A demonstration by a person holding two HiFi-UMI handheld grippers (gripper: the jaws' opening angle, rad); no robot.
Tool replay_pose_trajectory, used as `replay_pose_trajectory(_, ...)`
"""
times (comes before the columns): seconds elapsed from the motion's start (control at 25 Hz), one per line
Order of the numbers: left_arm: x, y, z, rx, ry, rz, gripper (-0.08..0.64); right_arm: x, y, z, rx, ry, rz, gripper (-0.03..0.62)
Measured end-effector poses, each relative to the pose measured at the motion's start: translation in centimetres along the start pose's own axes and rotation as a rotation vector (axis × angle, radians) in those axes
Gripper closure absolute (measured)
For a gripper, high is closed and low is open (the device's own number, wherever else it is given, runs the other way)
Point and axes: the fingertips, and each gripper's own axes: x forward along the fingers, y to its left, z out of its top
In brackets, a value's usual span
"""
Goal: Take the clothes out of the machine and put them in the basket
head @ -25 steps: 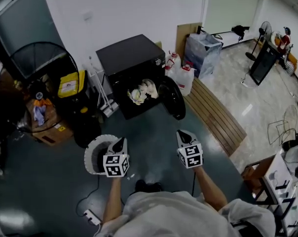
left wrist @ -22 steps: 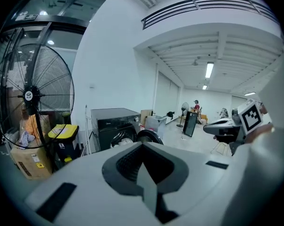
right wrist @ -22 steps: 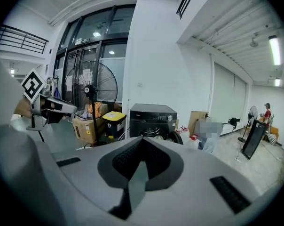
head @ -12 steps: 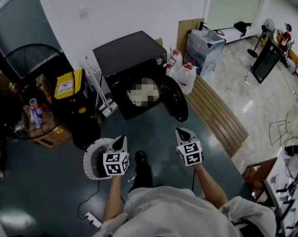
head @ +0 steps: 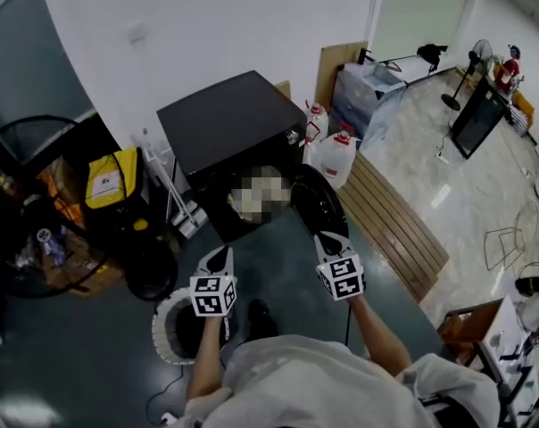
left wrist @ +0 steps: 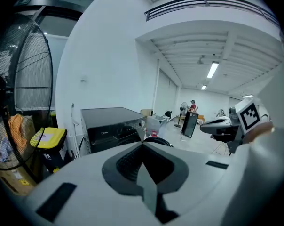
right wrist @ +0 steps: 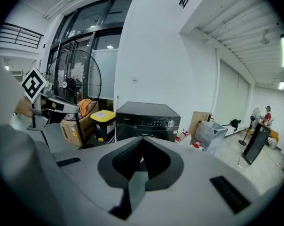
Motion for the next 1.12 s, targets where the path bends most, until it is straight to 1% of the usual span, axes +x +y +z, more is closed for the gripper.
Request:
replay_pose_trajectory(0.28, 8.6, 7.4, 7.6, 0.037, -0.024, -0.025, 0.543, 10.8, -2.2, 6.7, -0.003, -0.017, -0.013, 0.572)
replay_pose_trajectory(0.4, 11.5, 10.3, 9.8, 0.043, -0.031, -0.028, 0.543, 14.6, -2.6, 9.2, -0.032, -0.030, -0.011, 0.572)
replay_pose_trajectory(0.52, 13.9, 12.6, 11.2, 0.052, -0.038, -0.032, 0.543, 17.7, -3.0, 11.2, -0.041, -0.047, -0.015, 0.572)
replay_pose_trajectory(0.64, 15.8, 13.9, 11.6, 0.060, -0.034, -0.035, 0.543, 19.7, -3.1, 11.9, -0.050, -0.050, -0.008, 0.572)
replay_pose_trajectory(0.84, 17.8, 14.7, 11.5, 0.061, -0.004, -0.042, 0.543, 22.5, -2.7, 12.0, -0.055, -0.026, 0.023, 0.572)
replay_pose_trajectory(0.96, 18.1, 14.4, 10.7, 0.054, 0.014, -0.035, 0.543, 23.3, -2.4, 11.0, -0.056, -0.004, 0.046, 0.572)
replay_pose_trajectory(1.12, 19.5, 14.2, 8.9, 0.028, 0.040, -0.015, 0.543, 25.2, -2.6, 9.1, -0.058, 0.018, 0.086, 0.572)
